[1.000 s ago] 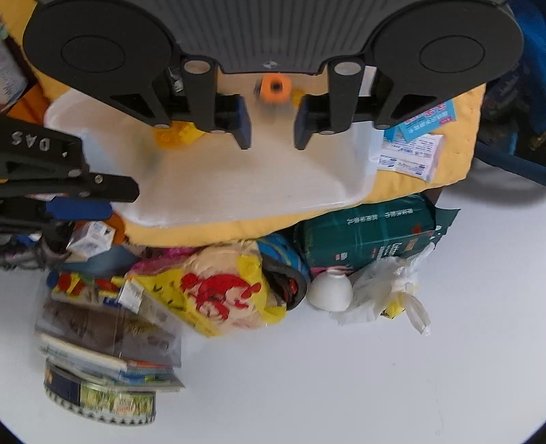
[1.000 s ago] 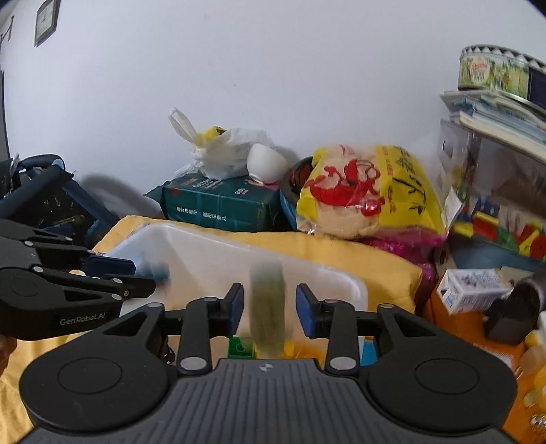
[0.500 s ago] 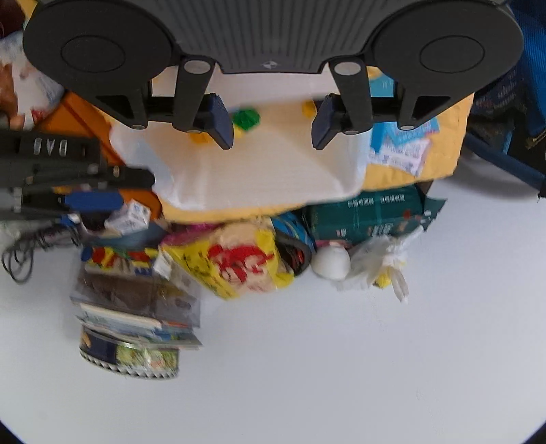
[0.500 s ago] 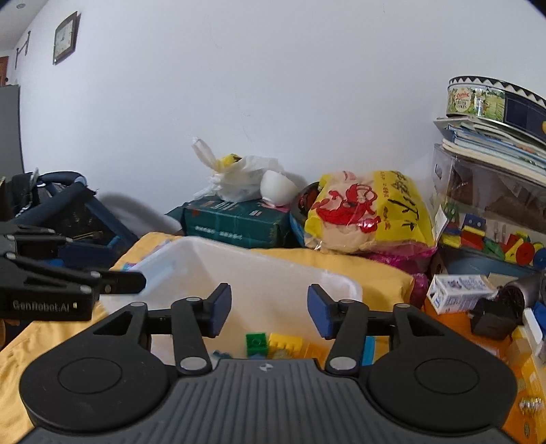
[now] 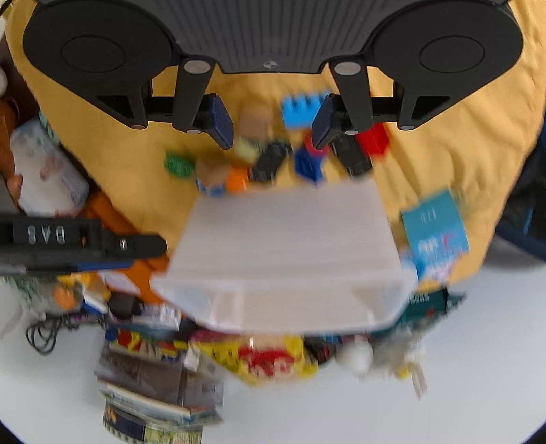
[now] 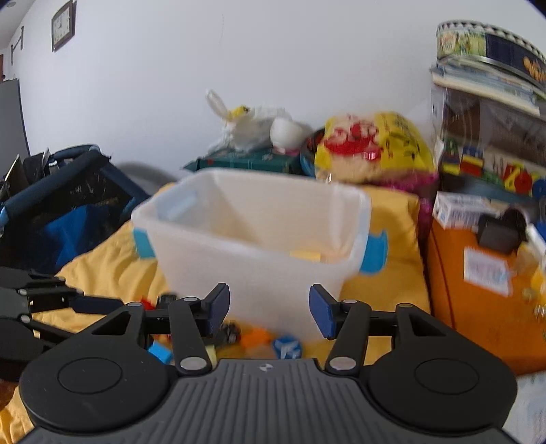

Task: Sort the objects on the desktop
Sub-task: 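Move both open tools back toward the pile of toys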

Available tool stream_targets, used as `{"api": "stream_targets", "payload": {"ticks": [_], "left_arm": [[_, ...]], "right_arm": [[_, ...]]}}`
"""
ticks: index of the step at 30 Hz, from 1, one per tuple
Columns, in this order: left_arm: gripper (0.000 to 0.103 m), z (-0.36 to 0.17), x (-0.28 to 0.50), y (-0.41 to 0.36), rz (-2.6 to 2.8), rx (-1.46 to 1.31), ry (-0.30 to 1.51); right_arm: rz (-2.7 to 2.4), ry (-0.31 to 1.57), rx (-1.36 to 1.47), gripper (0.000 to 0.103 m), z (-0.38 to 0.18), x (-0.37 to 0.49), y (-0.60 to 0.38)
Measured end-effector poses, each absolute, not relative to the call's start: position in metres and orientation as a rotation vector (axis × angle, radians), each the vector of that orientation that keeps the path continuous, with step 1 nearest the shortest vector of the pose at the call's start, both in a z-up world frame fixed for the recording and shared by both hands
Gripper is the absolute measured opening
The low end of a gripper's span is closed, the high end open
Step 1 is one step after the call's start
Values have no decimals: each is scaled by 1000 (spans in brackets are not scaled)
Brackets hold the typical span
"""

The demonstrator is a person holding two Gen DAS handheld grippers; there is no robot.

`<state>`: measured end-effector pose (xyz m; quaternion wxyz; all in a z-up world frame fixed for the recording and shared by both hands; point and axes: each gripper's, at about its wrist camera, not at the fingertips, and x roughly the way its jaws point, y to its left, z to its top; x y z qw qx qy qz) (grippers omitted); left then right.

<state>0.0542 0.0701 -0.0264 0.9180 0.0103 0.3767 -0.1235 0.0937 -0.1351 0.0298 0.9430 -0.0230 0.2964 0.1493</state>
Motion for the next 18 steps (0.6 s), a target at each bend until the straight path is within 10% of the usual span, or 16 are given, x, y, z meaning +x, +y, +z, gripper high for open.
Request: {"api": "stream_targets", "payload": {"ticks": [18], "left_arm": [[55, -79, 35, 73, -205, -72, 931]], "right_arm": [[316, 770, -42, 57, -39, 87, -121]]}}
